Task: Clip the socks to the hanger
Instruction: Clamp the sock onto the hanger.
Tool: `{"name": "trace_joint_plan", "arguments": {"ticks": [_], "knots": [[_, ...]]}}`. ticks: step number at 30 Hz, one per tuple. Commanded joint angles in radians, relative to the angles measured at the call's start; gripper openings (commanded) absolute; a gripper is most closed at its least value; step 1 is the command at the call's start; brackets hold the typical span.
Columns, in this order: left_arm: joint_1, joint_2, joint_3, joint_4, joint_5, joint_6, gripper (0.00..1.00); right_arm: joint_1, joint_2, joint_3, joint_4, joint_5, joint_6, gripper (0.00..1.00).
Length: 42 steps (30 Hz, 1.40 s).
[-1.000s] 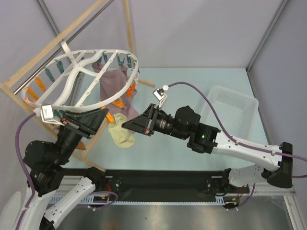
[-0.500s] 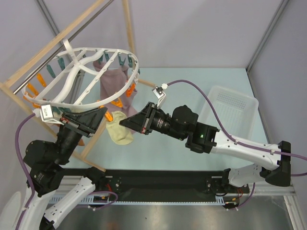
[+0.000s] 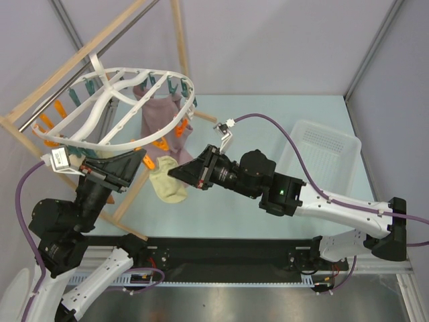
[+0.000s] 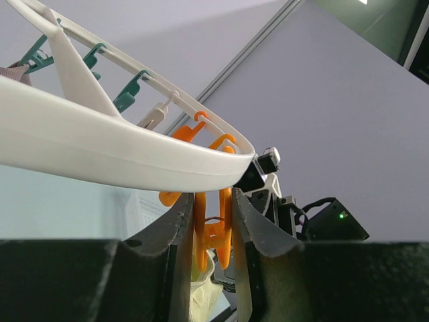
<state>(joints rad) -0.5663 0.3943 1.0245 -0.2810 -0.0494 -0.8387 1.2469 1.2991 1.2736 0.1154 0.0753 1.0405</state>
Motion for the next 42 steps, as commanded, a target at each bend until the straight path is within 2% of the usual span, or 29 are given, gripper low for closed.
{"name": "trace_joint_plan", "arguments": {"ticks": [1,16,42], "knots": [[-0.001,0.017,0.026,0.019,-0.014,-0.025,0.0,0.008,-0.008,0.036,0.009,0.035,-0.022,0.0],[0.0,0.026,0.008,0.045,0.01,-0.003,0.0,0.009,0.043,0.107,0.006,0.004,-0.022,0.0],[-0.001,0.018,-0.015,0.046,0.005,0.009,0.0,0.003,0.058,0.122,0.063,-0.048,0.007,0.0]]}}
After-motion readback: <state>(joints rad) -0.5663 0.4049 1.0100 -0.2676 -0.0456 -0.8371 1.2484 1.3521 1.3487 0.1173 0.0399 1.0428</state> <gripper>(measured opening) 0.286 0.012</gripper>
